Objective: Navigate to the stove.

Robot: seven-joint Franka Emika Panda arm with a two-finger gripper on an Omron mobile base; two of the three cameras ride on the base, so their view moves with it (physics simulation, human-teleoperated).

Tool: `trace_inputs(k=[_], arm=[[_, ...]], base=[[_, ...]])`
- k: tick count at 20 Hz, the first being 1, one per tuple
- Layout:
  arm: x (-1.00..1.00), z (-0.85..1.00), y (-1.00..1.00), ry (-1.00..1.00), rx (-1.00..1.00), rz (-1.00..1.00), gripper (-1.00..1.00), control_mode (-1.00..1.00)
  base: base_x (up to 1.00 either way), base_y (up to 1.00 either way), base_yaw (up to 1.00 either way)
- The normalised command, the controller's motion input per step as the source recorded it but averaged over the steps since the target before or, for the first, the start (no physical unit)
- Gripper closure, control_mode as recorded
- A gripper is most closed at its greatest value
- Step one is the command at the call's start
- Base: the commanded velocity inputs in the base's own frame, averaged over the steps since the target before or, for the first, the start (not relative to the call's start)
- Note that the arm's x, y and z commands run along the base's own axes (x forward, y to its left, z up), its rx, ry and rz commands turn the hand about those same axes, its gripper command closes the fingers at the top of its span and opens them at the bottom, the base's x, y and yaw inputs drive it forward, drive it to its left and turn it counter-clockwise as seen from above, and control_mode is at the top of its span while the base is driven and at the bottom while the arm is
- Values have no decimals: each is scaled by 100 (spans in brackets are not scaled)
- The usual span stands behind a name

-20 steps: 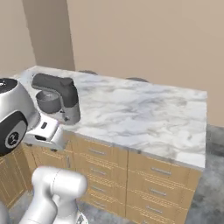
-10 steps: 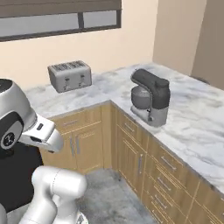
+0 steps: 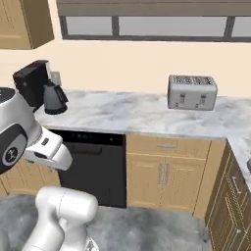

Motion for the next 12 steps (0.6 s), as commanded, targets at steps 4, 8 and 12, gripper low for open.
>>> trace_inputs(k=[4, 8, 12], arm=[[0, 0, 0, 0, 0, 0, -100, 100], [0, 0, 0, 0, 0, 0, -100, 100], [0, 0, 0, 0, 0, 0, -100, 100]], base=[[-25, 11, 100], [-26, 18, 100], [-22, 4, 100]])
